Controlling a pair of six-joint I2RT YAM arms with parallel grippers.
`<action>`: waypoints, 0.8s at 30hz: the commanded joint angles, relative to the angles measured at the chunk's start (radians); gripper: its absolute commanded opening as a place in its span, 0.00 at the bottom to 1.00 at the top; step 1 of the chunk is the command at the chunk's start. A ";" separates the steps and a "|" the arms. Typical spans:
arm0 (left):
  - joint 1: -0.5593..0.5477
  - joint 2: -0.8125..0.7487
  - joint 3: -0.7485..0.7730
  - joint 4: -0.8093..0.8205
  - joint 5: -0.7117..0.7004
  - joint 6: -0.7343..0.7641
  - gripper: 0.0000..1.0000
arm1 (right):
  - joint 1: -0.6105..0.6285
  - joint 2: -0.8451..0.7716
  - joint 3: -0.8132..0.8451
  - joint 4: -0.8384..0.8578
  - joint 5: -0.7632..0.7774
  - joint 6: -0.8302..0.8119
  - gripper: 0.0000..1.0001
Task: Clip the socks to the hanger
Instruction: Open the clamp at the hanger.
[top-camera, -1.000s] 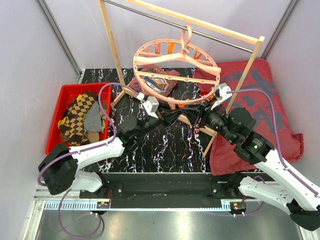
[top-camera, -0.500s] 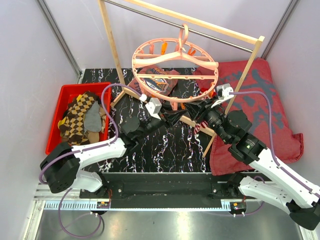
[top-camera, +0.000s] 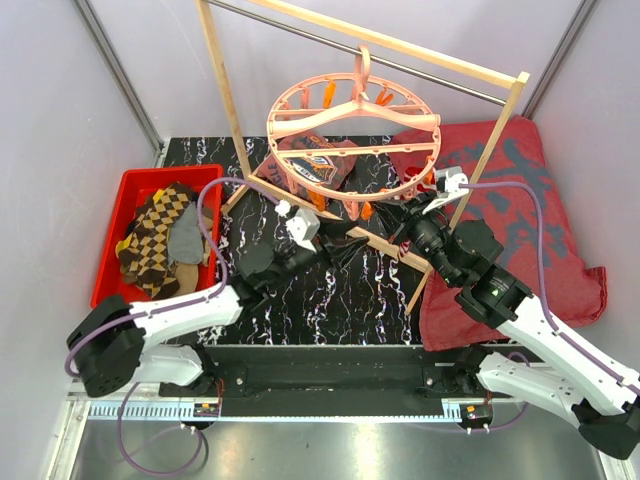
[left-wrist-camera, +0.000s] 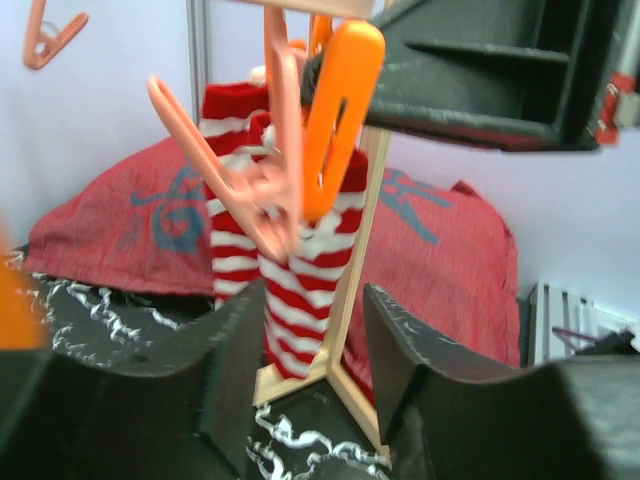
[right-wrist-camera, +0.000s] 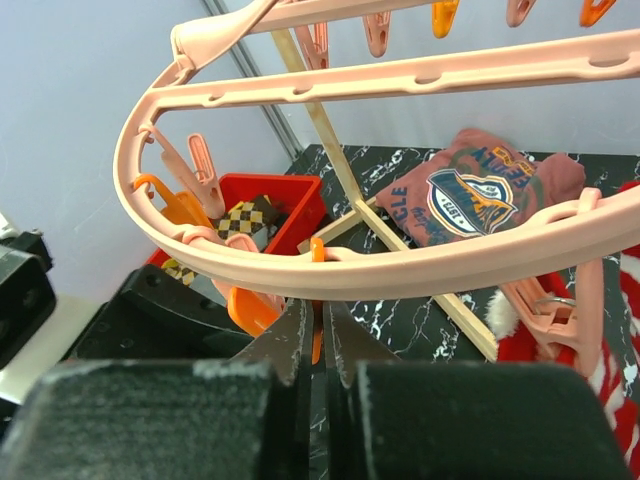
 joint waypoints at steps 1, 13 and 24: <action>-0.021 -0.109 -0.061 -0.035 -0.036 0.054 0.52 | 0.006 -0.016 0.051 -0.028 0.020 -0.007 0.00; -0.142 -0.165 -0.003 -0.174 -0.133 0.283 0.61 | 0.005 0.002 0.077 -0.091 0.001 0.004 0.00; -0.146 -0.081 0.135 -0.197 -0.205 0.401 0.56 | 0.005 -0.007 0.088 -0.103 0.000 0.001 0.00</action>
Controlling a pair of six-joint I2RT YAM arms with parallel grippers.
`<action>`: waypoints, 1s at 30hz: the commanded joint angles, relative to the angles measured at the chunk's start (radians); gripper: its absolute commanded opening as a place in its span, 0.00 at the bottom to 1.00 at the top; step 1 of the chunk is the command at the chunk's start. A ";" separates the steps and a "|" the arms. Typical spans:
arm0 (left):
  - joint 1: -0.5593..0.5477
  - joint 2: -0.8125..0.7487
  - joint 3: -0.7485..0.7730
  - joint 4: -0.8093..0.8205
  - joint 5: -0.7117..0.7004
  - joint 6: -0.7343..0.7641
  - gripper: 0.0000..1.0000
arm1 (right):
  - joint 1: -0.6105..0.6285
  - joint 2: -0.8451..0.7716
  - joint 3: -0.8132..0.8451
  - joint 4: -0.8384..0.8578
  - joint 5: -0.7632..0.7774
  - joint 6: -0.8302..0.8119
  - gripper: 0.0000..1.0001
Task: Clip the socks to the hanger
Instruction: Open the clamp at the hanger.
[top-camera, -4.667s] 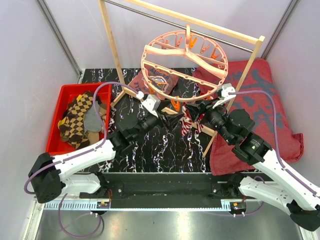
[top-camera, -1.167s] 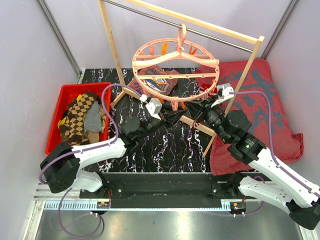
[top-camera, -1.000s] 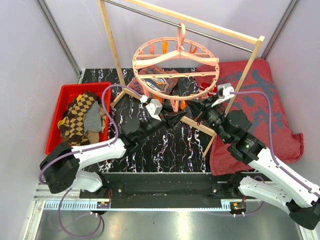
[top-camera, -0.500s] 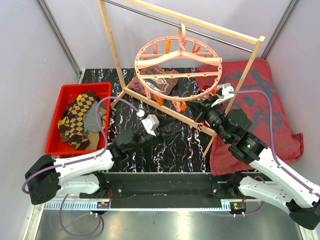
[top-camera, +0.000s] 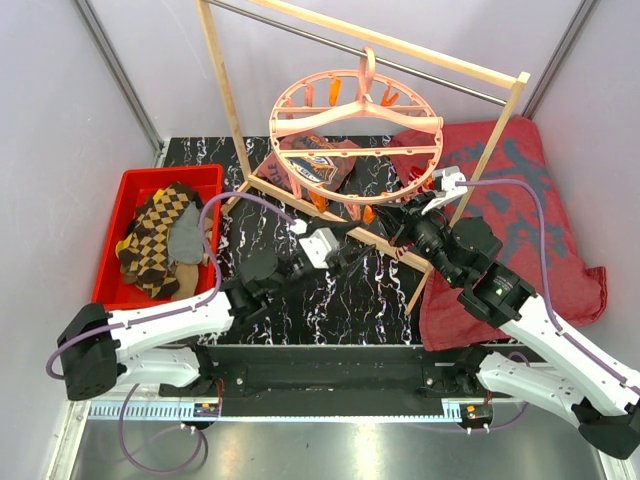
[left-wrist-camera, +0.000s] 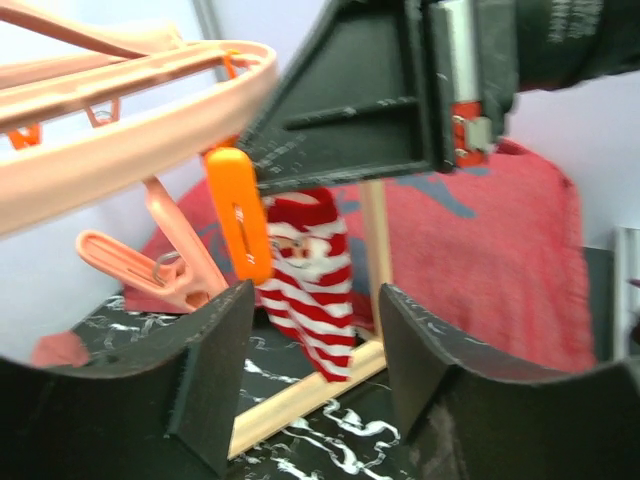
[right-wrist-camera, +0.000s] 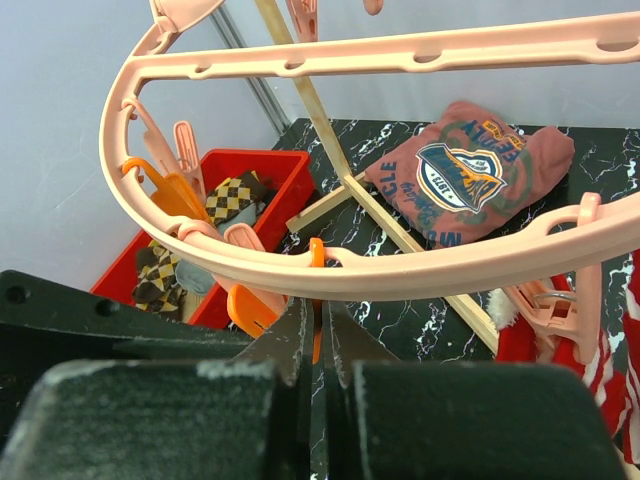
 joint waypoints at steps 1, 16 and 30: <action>-0.004 0.037 0.074 0.015 -0.110 0.060 0.55 | 0.005 -0.010 0.054 0.003 -0.001 -0.002 0.00; 0.009 0.090 0.132 0.070 -0.129 0.045 0.49 | 0.005 -0.015 0.047 0.003 -0.011 0.005 0.00; 0.009 0.119 0.129 0.079 -0.146 -0.017 0.07 | 0.006 -0.036 0.037 0.006 -0.027 0.020 0.23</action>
